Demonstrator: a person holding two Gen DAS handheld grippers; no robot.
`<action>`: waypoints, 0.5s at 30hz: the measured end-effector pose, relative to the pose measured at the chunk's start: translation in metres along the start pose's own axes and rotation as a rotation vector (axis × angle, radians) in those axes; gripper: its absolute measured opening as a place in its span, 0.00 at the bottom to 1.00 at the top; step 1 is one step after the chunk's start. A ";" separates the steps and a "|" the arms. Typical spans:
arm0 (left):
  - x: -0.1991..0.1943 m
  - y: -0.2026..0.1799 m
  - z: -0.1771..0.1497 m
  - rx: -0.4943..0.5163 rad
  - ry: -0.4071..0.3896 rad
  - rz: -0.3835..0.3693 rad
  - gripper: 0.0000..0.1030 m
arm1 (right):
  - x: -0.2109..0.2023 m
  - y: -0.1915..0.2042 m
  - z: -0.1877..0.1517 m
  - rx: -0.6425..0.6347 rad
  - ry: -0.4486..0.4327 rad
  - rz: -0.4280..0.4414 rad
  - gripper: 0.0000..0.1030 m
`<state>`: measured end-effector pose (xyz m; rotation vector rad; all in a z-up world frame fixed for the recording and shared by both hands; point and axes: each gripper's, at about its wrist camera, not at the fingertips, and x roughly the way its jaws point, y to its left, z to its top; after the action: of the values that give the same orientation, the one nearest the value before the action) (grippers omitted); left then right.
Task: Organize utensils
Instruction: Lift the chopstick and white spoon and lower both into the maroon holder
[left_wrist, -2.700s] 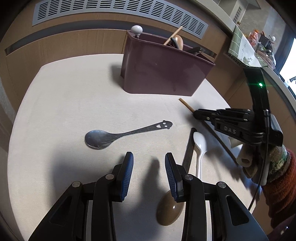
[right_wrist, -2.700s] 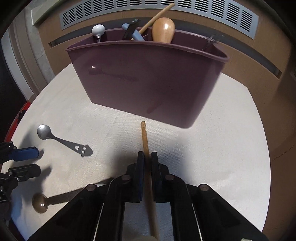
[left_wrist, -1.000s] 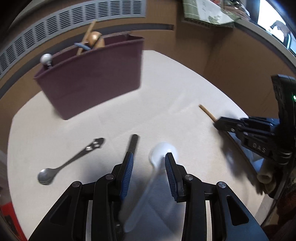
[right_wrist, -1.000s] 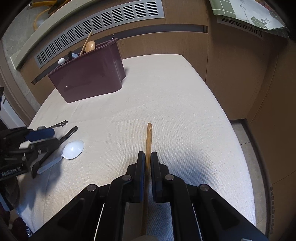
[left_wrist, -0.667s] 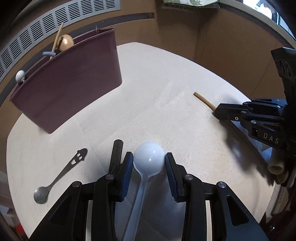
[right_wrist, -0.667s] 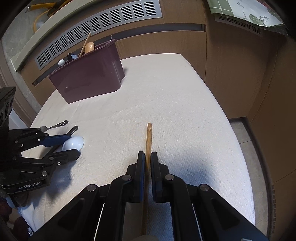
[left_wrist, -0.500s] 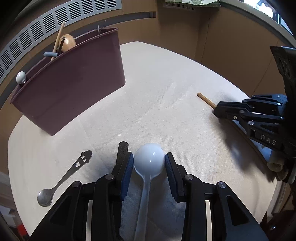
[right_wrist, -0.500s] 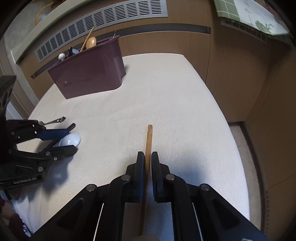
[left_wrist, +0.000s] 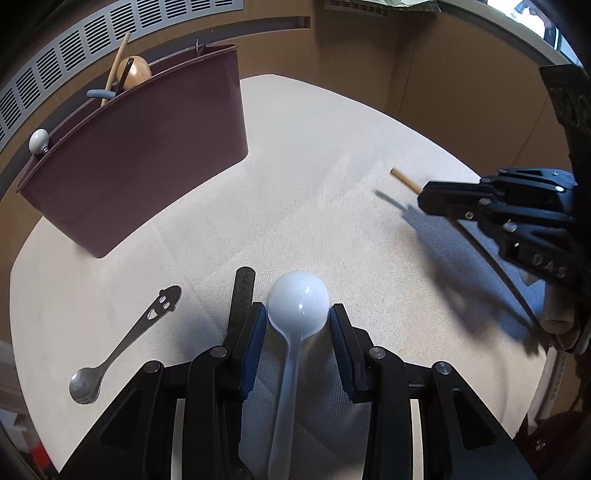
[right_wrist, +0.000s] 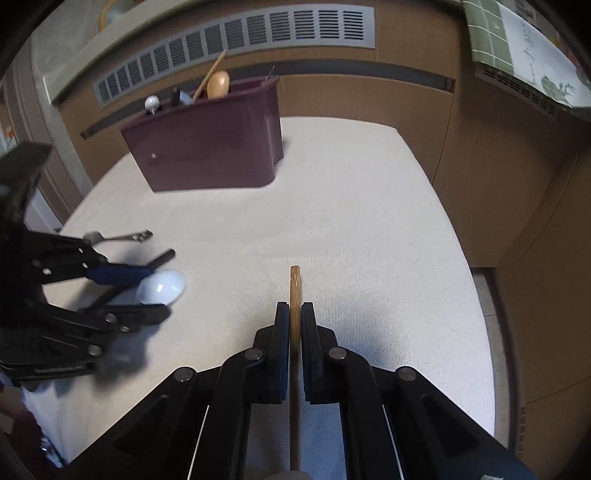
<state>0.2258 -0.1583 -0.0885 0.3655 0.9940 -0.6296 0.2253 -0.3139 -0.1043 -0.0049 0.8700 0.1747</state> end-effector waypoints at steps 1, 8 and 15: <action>0.002 0.001 0.002 0.002 0.005 -0.007 0.36 | -0.004 -0.002 0.000 0.016 -0.014 0.007 0.05; -0.003 0.008 0.016 -0.071 -0.064 -0.022 0.34 | -0.022 -0.004 0.008 0.094 -0.093 0.041 0.05; -0.073 0.036 0.008 -0.287 -0.332 -0.062 0.34 | -0.040 0.002 0.019 0.097 -0.152 0.060 0.05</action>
<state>0.2252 -0.1118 -0.0212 -0.0242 0.7640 -0.5716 0.2146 -0.3160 -0.0614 0.1232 0.7269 0.1864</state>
